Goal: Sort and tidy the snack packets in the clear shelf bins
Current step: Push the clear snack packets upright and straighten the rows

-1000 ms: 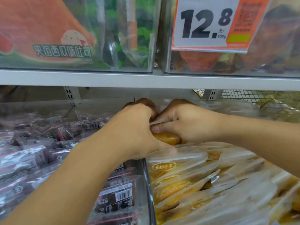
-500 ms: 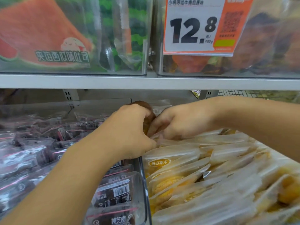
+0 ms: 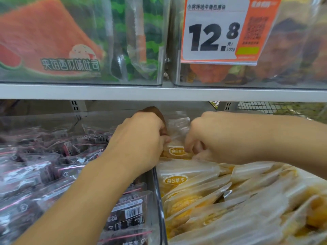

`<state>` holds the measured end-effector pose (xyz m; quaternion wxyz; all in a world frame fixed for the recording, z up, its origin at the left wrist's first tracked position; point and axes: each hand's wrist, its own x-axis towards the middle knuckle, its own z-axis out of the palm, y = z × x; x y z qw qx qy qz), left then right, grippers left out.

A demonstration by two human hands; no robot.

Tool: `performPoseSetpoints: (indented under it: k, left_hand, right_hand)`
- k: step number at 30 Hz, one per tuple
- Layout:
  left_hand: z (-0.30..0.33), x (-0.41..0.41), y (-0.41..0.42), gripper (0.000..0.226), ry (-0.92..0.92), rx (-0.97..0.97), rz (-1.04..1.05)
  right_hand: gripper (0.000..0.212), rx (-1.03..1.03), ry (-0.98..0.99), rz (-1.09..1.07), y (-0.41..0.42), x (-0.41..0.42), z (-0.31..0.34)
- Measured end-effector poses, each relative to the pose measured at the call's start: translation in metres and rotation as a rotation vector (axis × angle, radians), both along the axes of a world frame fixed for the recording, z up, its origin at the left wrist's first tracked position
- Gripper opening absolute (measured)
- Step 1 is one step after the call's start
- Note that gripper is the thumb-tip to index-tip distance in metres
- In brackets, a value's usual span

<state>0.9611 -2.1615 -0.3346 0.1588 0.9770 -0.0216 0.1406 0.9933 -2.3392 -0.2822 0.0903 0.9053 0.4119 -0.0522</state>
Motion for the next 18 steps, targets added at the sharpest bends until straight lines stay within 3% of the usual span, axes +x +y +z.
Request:
performPoseSetpoints:
  k: [4,6,9,13,15,18]
  left_hand:
    - [0.001,-0.002,0.002,0.019,0.007,-0.006,-0.015]
    - [0.002,-0.004,0.002,0.019,0.015,-0.015,-0.039]
    - [0.002,-0.004,0.004,0.018,0.023,-0.029,-0.059]
    - [0.0,-0.001,0.006,0.02,0.05,-0.024,-0.088]
    - [0.0,-0.001,0.006,0.022,0.052,-0.026,-0.096]
    - [-0.001,-0.002,0.007,0.022,0.043,-0.036,-0.106]
  right_hand:
    - [0.022,-0.016,0.274,-0.014,0.009,0.014,-0.005]
    - [0.042,0.101,0.584,-0.142,0.008,0.018,-0.008]
    - [0.039,0.099,0.826,-0.128,0.003,0.021,-0.012]
    - [0.022,0.156,0.555,0.003,0.001,0.021,-0.017]
    - [0.026,0.08,0.378,0.054,0.007,0.017,-0.017]
    - [0.027,-0.062,0.295,0.051,0.018,0.013,-0.012]
